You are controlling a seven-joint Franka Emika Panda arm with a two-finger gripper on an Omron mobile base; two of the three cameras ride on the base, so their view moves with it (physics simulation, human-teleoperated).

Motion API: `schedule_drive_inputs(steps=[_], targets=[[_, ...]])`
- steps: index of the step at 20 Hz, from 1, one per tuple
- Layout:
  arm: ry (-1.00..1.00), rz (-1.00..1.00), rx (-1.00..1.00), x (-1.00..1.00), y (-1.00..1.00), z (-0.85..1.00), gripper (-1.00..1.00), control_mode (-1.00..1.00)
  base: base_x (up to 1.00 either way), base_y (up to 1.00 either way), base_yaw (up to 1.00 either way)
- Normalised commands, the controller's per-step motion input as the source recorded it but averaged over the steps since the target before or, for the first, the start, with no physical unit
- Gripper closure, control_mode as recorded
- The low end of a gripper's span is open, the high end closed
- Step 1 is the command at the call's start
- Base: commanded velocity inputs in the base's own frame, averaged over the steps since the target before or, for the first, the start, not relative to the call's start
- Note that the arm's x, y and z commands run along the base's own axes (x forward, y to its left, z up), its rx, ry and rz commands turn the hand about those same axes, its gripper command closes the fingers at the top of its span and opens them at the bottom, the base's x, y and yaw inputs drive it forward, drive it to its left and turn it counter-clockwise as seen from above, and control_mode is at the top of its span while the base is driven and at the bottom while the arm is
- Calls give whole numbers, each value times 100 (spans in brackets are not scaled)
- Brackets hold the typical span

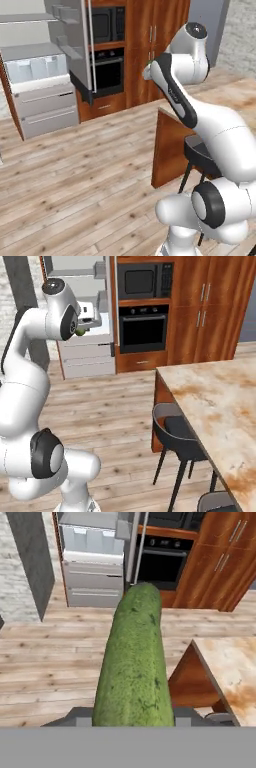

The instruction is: Take the cheese, steak, and cucumber from the fridge and place them on the plate on the dining counter to create an appetizer plate.

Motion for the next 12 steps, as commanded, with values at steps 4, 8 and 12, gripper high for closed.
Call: schedule_drive_inputs(steps=[4, 8, 12], targets=[[0, 0, 0, 0, 0, 0, 100, 100, -100, 0, -45], [0, 0, 0, 0, 0, 0, 100, 100, -100, 0, -47], [0, 0, 0, 0, 0, 0, 100, 100, -74, 0, -50]])
